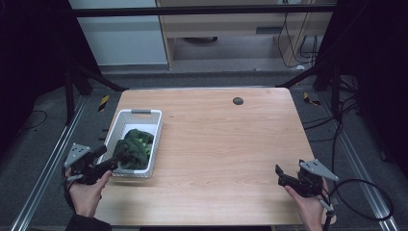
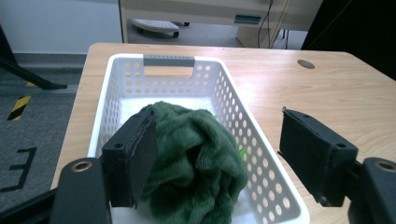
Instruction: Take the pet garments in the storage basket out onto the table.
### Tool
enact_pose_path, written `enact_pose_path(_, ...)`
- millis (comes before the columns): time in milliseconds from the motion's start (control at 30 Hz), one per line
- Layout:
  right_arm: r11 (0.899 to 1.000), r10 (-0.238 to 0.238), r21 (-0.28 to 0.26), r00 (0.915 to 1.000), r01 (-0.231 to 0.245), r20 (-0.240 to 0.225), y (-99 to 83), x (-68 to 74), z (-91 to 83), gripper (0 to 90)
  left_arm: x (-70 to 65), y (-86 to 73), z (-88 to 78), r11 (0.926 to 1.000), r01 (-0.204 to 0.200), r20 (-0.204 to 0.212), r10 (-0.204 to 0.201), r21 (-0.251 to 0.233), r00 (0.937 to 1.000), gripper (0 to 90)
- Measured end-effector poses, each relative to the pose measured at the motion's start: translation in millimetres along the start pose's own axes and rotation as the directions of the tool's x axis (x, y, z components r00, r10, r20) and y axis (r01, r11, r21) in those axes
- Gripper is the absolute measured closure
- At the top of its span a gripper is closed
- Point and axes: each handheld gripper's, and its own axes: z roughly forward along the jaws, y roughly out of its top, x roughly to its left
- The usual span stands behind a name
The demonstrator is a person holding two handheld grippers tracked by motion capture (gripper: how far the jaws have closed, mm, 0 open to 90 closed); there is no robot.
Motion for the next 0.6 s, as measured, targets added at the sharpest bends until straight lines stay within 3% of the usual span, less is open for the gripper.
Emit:
enact_pose_path(300,0.999,-0.009,0.039,0.9999,0.009,-0.013,-1.6,2.2,3.9,12.6,6.5,20.7,11.9,0.9953,-0.050,0.046,0.046,0.083,0.9979,26.9)
enact_pose_path(400,0.999,-0.023,0.045,0.9996,0.024,-0.014,-1.9,2.6,5.8,12.6,5.8,25.6,16.6,0.9907,-0.069,0.061,0.062,0.117,0.9962,26.7)
enact_pose_path(600,0.998,-0.027,0.064,0.9995,0.028,-0.019,-2.4,3.9,7.7,12.5,0.8,33.9,28.8,0.9728,-0.130,0.081,0.117,0.191,0.9898,27.0)
